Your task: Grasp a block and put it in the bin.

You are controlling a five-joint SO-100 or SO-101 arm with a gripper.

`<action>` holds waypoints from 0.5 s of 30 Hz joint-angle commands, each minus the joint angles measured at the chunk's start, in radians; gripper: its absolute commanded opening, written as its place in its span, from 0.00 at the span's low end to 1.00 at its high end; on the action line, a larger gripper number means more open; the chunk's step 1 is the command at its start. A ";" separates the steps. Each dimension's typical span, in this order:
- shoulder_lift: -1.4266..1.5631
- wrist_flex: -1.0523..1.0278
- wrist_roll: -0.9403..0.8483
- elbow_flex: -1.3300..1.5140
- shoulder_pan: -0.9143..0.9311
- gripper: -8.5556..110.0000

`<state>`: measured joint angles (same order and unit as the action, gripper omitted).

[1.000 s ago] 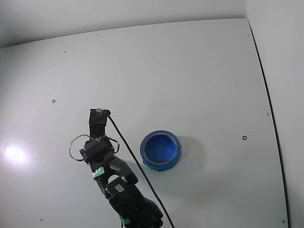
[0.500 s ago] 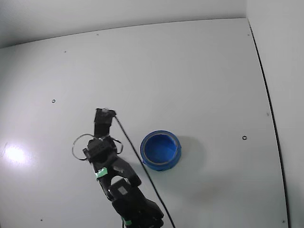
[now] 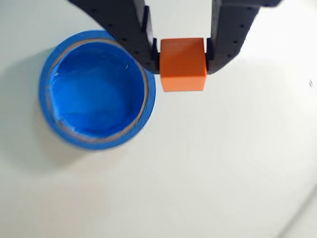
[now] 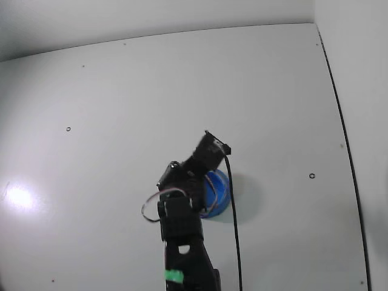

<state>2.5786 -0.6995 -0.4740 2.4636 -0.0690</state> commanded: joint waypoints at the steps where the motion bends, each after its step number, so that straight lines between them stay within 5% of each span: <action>1: 0.196 0.021 -0.046 0.097 0.138 0.07; 15: -0.023 0.302 -0.103 0.256 0.167 0.07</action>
<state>2.5802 -0.4755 -0.5706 2.7428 0.1043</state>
